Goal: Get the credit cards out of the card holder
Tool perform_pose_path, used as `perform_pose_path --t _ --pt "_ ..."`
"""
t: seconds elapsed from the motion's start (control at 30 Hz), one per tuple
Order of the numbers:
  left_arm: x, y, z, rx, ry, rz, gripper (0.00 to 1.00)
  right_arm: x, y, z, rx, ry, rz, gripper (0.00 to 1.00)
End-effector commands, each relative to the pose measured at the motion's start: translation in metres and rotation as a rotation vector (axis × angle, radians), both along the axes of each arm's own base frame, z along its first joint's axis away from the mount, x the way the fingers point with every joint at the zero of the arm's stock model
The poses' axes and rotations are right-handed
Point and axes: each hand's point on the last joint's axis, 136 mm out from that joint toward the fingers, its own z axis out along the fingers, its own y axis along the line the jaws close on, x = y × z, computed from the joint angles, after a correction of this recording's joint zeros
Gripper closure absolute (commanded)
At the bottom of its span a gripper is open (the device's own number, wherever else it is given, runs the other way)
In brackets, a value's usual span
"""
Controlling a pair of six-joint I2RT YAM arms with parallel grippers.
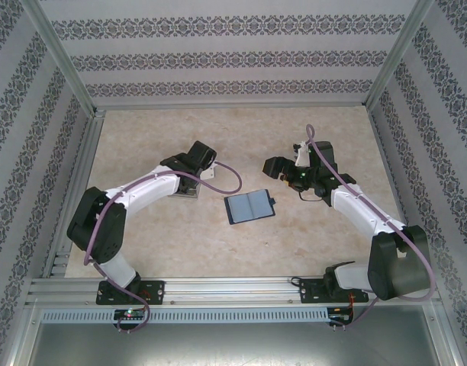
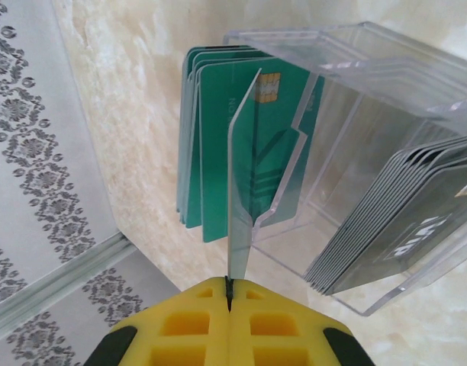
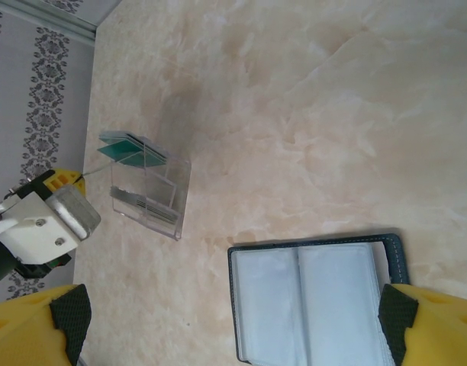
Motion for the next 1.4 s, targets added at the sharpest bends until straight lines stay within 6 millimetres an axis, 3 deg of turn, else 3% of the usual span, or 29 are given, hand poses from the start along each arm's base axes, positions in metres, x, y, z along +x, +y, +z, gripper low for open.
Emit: perform_pose_path --t 0.0,0.33,0.77,0.8,0.87,0.9,1.37 --pt "0.005 0.008 0.014 0.036 -0.047 -0.022 1.00 0.001 -0.001 0.001 0.019 -0.004 0.003 0.02" --pt "0.012 0.013 -0.011 0.030 -0.030 -0.038 1.00 -0.002 -0.001 0.003 0.024 -0.002 0.005 0.02" --pt "0.020 0.006 -0.018 -0.005 -0.012 -0.024 1.00 -0.003 -0.002 -0.002 0.024 0.006 0.001 0.02" --pt "0.021 0.006 -0.018 -0.006 -0.016 -0.020 0.96 -0.003 -0.001 -0.001 0.024 0.004 0.001 0.02" --pt "0.026 0.004 -0.016 -0.019 -0.025 -0.007 0.78 -0.003 -0.002 -0.001 0.024 0.005 0.001 0.02" --pt "0.028 0.003 -0.015 -0.021 -0.030 0.000 0.75 -0.003 -0.002 -0.002 0.024 0.004 0.002 0.02" --pt "0.048 0.010 -0.017 -0.044 -0.067 0.091 0.70 -0.005 -0.004 -0.002 0.025 0.006 -0.004 0.02"
